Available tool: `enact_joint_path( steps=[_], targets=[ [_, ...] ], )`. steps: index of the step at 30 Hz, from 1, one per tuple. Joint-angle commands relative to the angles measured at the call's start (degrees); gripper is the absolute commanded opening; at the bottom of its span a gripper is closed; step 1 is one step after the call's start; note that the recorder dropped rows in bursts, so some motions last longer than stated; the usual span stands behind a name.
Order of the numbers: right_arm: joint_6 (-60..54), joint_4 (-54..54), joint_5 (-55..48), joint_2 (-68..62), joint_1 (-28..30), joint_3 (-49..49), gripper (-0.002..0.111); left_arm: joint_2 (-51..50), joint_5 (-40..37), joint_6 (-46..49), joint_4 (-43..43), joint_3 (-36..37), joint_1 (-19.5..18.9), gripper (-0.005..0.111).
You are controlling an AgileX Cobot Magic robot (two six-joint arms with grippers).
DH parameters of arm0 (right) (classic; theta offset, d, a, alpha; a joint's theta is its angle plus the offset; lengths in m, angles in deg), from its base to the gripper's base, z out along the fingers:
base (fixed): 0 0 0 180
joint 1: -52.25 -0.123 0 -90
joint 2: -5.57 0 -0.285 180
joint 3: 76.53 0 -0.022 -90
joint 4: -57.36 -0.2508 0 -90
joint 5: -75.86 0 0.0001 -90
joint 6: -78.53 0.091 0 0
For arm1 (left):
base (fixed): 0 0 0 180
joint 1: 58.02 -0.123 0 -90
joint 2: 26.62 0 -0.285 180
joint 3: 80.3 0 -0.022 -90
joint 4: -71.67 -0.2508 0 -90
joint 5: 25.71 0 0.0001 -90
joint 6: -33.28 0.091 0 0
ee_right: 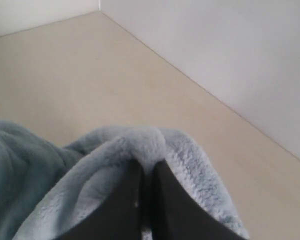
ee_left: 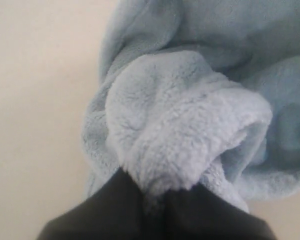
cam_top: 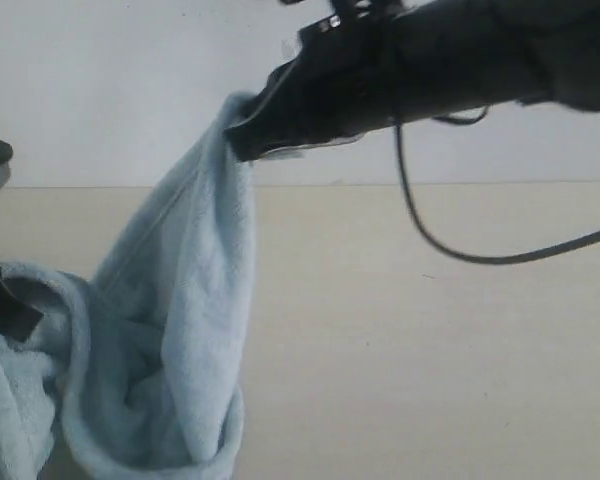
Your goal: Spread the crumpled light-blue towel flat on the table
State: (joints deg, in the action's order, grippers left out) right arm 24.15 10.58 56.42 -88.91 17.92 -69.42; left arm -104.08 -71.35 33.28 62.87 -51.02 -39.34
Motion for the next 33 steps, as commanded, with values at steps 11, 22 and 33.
enact_joint_path(
  steps=[11, 22, 33],
  targets=[
    [53.76, 60.77, -28.58, 4.06, 21.81, 2.19, 0.000, 4.11, 5.41, -0.59, -2.40, 4.94, -0.18, 0.004],
    [57.01, 61.60, -18.02, 2.85, 24.63, 7.13, 0.009, 2.35, 6.40, -0.59, -2.57, 6.17, -0.18, 0.004],
    [63.34, 65.42, -15.38, -1.78, 24.63, 7.13, 0.053, 2.35, 8.37, -0.59, -2.19, 6.17, -0.18, 0.004]
  ],
)
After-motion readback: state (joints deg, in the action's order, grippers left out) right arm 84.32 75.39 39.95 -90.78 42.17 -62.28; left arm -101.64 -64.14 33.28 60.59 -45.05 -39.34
